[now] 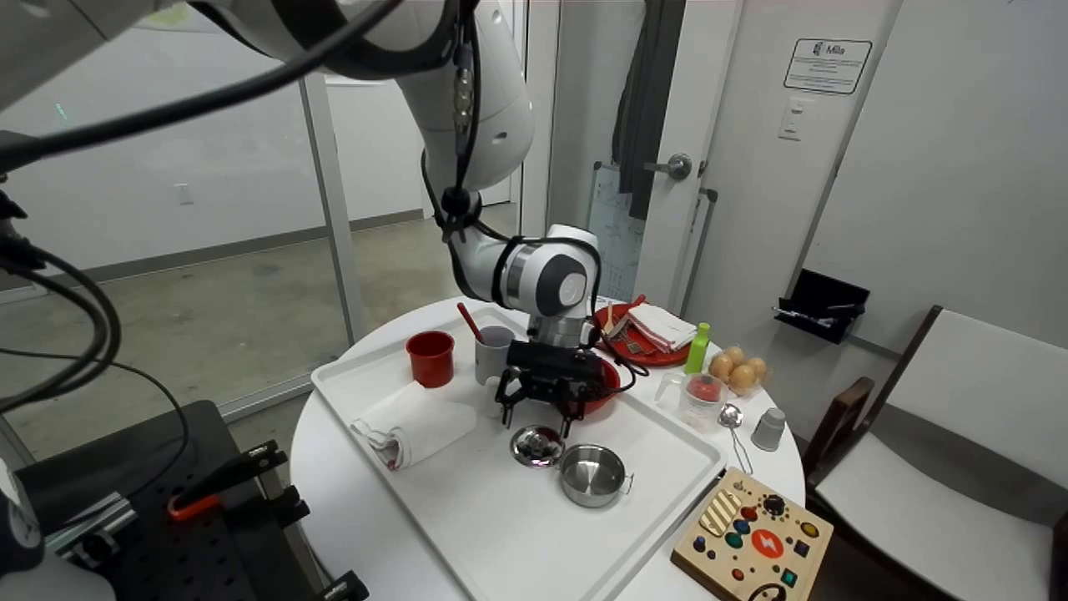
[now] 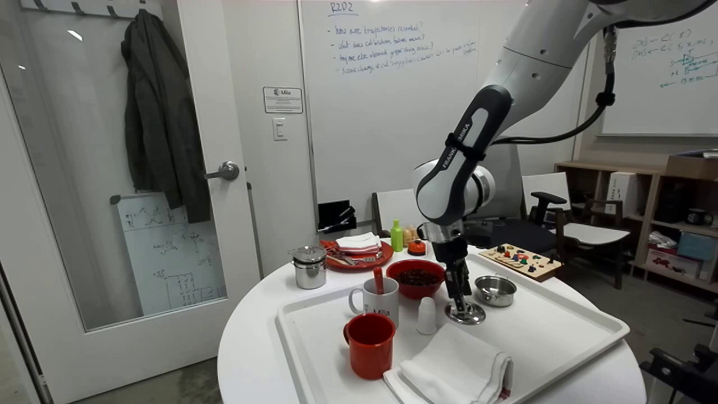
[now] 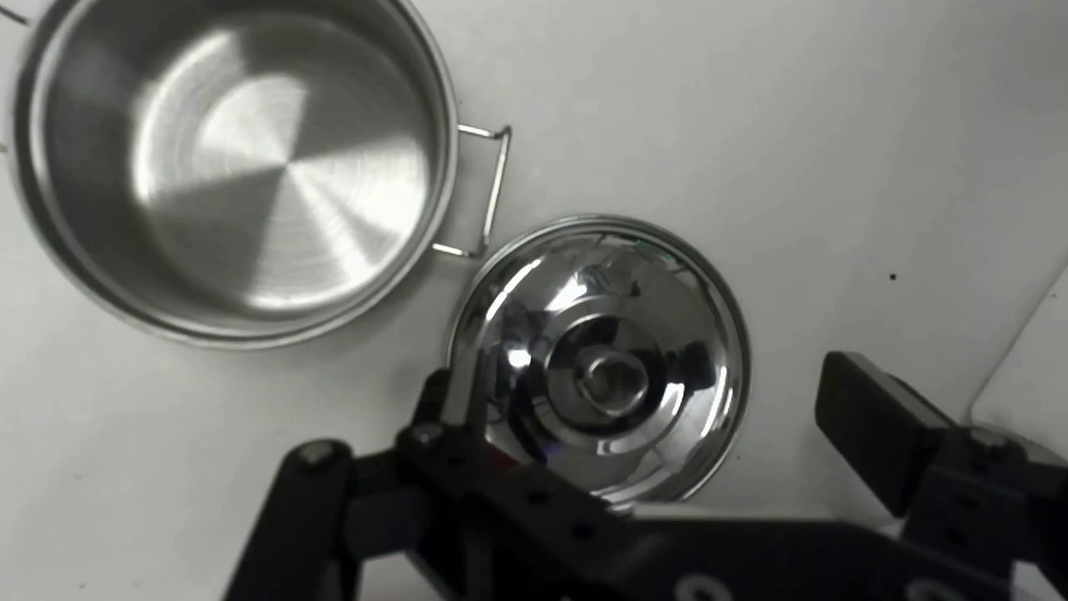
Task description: Pick the lid on the tray and put it on the pot
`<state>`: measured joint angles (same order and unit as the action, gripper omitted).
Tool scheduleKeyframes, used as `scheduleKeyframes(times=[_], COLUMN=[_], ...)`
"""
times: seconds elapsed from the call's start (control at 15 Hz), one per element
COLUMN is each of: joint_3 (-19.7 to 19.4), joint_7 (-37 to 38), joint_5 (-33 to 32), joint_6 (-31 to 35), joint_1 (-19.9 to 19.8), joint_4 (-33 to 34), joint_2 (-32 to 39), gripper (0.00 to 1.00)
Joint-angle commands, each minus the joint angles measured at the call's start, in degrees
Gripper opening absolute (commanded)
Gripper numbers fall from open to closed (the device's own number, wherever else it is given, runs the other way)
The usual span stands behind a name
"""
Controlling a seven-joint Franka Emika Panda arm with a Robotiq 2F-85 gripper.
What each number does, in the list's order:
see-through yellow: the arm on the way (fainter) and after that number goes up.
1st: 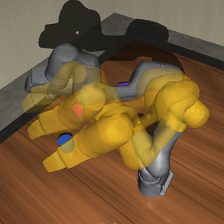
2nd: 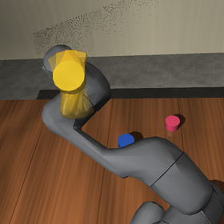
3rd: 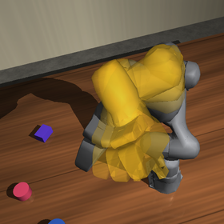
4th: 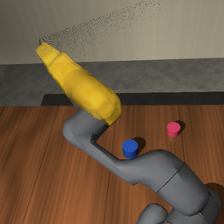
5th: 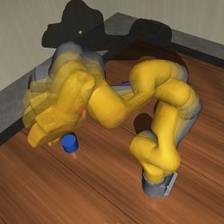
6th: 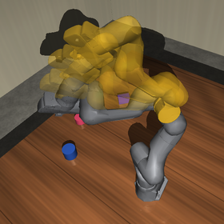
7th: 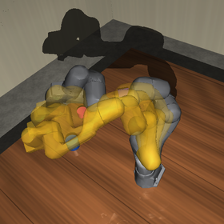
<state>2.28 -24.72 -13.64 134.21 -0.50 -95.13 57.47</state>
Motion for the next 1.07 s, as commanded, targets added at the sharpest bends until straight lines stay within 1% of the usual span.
scheduleKeyframes(times=[0.0,0.07,0.13,0.27,0.33,0.47,0.6,0.67,0.73,0.8,0.87,1.0], joint_3=[0.23,0.23,0.25,0.26,0.28,0.3,0.29,0.3,0.32,0.33,0.35,0.39], joint_7=[0.87,0.88,0.87,0.87,0.87,0.87,0.88,0.9,0.89,0.91,0.93,0.98], joint_5=[-0.07,-0.06,-0.03,0.0,0.04,0.07,0.09,0.12,0.16,0.2,0.26,0.37], joint_6=[-2.39,-2.57,-2.68,-2.81,-2.77,-2.82,-2.97,-3.1,-3.24,-3.44,-3.59,-3.7], joint_1=[0.2,0.19,0.17,0.14,0.09,0.05,0.03,0.01,-0.03,-0.06,-0.09,-0.17], joint_4=[3.26,3.53,3.8,4.29,4.28,4.43,4.65,4.74,4.86,5.01,5.17,5.27], joint_2=[1.84,1.99,2.15,2.51,2.52,2.59,2.61,2.6,2.59,2.62,2.68,2.74], gripper=[0.86,0.82,0.7,0.56,0.46,0.33,0.16,0.1,0.1,0.07,0.13,0.13])
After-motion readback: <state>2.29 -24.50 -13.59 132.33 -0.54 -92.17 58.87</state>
